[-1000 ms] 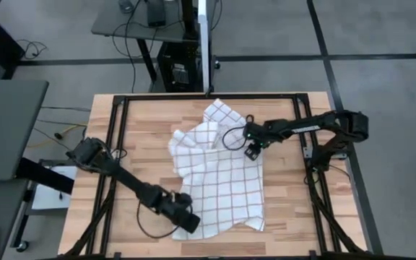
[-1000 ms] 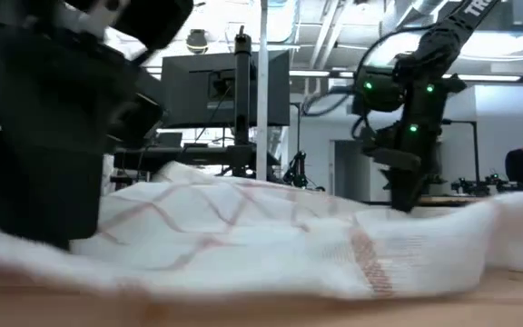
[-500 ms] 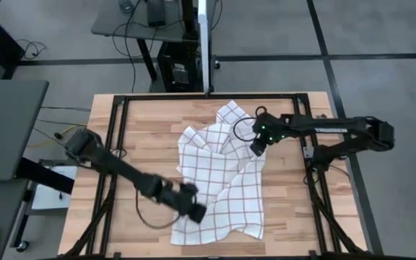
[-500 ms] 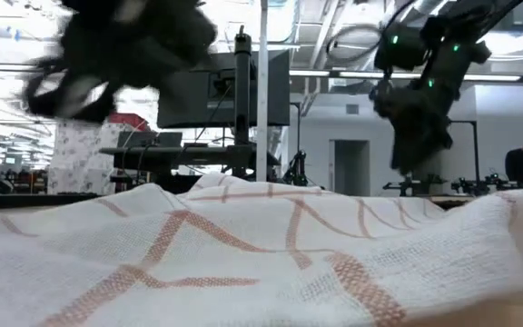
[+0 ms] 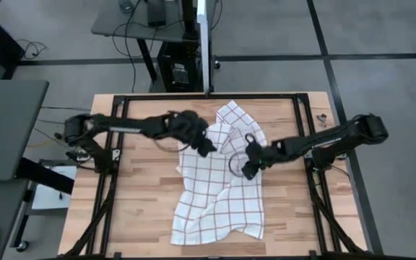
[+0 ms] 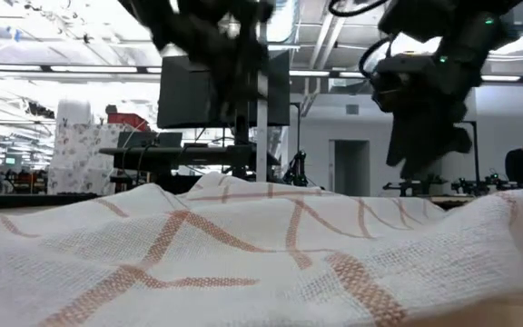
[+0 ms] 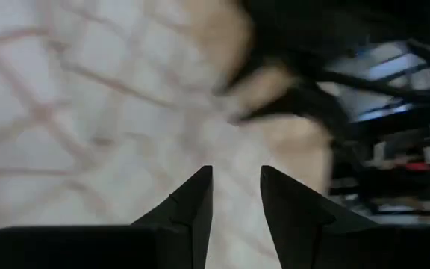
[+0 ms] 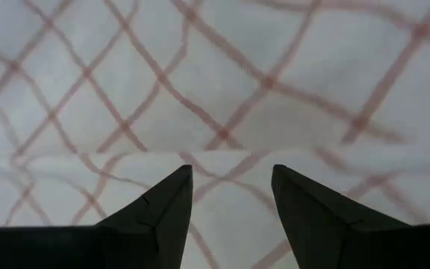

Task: Roll towel
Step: Roll the white towel

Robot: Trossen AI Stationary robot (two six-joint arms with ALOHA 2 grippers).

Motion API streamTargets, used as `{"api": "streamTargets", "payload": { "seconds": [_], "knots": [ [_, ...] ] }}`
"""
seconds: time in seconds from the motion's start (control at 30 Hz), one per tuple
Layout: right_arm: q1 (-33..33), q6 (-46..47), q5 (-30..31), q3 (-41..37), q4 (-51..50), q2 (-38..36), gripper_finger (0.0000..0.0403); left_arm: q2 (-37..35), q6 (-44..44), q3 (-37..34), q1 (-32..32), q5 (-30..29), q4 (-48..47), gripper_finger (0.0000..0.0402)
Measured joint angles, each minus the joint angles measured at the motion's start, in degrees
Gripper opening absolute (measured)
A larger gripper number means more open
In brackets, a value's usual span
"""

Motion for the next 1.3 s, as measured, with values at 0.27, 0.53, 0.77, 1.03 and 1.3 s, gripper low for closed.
{"api": "streamTargets", "payload": {
  "seconds": [0.27,0.53,0.77,1.03,1.3],
  "knots": [
    [10.48,20.17,3.80,0.07,14.19,8.81,0.0180,10.27,14.48,-0.02,4.01,-3.40,4.81,0.0098],
    [14.59,33.38,4.61,0.16,16.76,15.44,0.0180,15.16,30.80,0.98,6.69,-7.19,2.78,0.0098],
    [18.03,36.77,4.70,0.20,16.13,15.33,0.0180,17.07,36.13,1.77,10.82,-13.66,-3.85,0.0098],
    [26.50,44.19,4.30,0.22,14.92,15.31,0.0180,14.07,35.98,1.31,19.33,-18.92,-6.21,0.0098],
    [29.33,48.86,4.15,0.22,11.93,15.09,0.0180,11.04,38.80,1.21,26.28,-18.72,-9.73,0.0098]
  ]
}}
